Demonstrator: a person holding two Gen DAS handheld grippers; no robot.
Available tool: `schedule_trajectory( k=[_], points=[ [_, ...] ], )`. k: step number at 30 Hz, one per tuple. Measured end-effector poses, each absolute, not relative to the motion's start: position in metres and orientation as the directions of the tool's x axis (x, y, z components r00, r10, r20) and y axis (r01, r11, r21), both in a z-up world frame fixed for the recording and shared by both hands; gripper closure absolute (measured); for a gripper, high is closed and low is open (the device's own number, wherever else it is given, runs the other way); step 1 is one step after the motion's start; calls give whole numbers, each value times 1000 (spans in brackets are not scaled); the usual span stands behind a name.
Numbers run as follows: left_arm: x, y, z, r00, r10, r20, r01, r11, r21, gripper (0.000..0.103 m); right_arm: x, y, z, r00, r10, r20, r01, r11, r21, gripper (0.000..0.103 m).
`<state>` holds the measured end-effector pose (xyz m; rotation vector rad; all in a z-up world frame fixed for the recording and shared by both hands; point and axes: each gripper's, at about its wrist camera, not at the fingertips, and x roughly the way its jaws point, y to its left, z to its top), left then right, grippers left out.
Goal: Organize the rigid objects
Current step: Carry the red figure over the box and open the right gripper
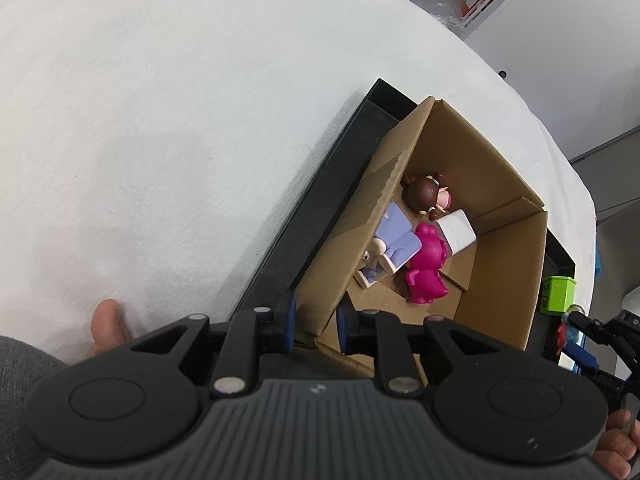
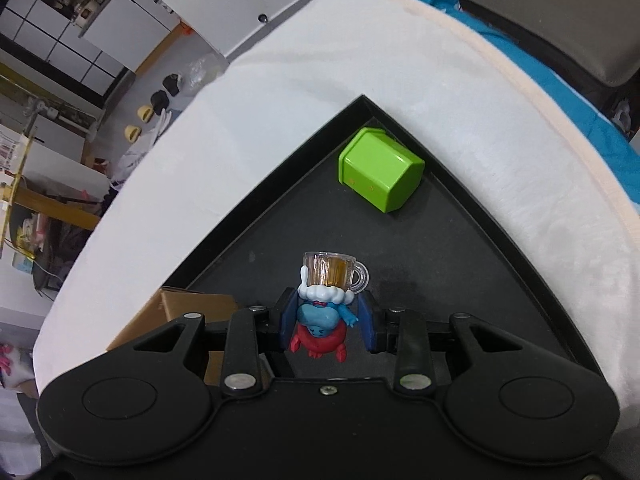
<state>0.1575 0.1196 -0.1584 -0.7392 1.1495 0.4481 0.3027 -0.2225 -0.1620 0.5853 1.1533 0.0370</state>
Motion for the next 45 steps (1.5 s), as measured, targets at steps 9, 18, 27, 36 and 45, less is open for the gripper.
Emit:
schedule_trajectory(
  k=[9, 18, 27, 36, 45],
  points=[
    [156, 119, -159, 377, -71, -924, -652, 688, -319, 84, 295, -222, -139, 464, 345, -816, 240, 838, 490, 71],
    [150, 122, -161, 398, -97, -912, -641, 682, -352, 84, 290, -210, -114, 497, 382, -779, 198, 824, 531, 71],
    [149, 130, -162, 403, -134, -905, -627, 681, -379, 83, 286, -181, -103, 490, 411, -769, 159, 825, 542, 71],
    [152, 136, -166, 403, -171, -899, -605, 688, -401, 83, 281, -145, -103, 466, 433, -772, 115, 835, 538, 71],
    [152, 135, -166, 405, -178, -897, -595, 694, -406, 83, 282, -117, -103, 450, 441, -776, 55, 854, 517, 71]
  ],
)
